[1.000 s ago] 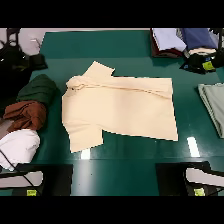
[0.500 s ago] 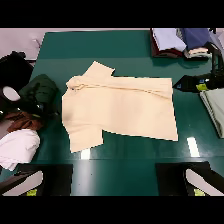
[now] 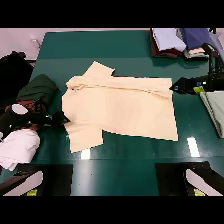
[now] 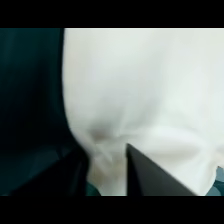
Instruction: Fold the shirts.
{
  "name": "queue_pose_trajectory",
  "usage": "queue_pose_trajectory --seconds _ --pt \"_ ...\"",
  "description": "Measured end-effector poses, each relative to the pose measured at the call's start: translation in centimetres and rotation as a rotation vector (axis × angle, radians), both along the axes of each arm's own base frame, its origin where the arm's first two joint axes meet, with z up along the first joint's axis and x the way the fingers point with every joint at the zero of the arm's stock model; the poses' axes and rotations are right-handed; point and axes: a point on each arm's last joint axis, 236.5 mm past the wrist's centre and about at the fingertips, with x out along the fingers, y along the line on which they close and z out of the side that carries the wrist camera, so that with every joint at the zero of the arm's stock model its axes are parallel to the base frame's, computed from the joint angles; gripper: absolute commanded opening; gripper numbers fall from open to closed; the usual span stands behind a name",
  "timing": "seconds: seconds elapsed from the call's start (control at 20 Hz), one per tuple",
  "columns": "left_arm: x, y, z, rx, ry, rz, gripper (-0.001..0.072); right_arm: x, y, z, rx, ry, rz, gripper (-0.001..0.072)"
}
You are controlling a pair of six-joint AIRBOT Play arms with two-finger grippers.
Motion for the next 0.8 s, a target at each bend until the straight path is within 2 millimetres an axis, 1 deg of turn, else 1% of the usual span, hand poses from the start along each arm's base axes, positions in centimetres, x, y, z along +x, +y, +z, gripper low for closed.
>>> queue_pose_trajectory --seconds 0.1,0.15,0.25,0.3,0.35,0.4,0.45,0.5,0.55,0.65,0.8 --pt "0.5 -0.1 0.4 -0.002 -0.02 -0.005 0.0021 -0.6 -0.9 -0.7 -0.002 0.035 -0.019 0.0407" --pt "1.0 -0.1 0.9 -0.004 -0.04 -0.006 0.0021 -1.2 -1.7 -1.6 -0.002 0.066 -0.039 0.0407" --pt "2.1 -0.2 2.5 -0.004 -0.094 -0.016 0.0021 -3.1 -4.3 -4.3 -0.019 0.156 -0.103 0.0412" --pt "2.7 -0.2 3.4 -0.002 -0.125 -0.027 0.0021 -4.6 -6.0 -6.1 -0.032 0.215 -0.146 0.0496" --pt "3.2 -0.2 4.3 -0.001 -0.15 -0.035 0.0021 -6.2 -7.6 -7.9 -0.044 0.276 -0.192 0.0557" --pt "3.7 -0.2 5.1 0.002 -0.174 -0.044 0.0021 -8.1 -9.1 -9.9 -0.041 0.346 -0.242 0.0555" --pt "4.0 -0.2 5.8 0.005 -0.194 -0.052 0.0021 -10.1 -10.1 -11.8 -0.025 0.419 -0.285 0.055" --pt "4.2 -0.2 6.3 0.006 -0.207 -0.056 0.0021 -11.8 -10.7 -13.5 0.0 0.483 -0.315 0.0494" --pt "4.4 -0.2 6.7 0.008 -0.218 -0.06 0.0021 -13.2 -10.8 -14.9 0.036 0.537 -0.339 0.0462" --pt "4.6 -0.2 7.2 0.01 -0.231 -0.065 0.0021 -15.4 -9.8 -17.2 0.129 0.625 -0.361 0.0452" --pt "4.7 -0.2 7.5 0.01 -0.238 -0.07 0.0021 -16.8 -7.5 -19.3 0.222 0.699 -0.346 0.0449"
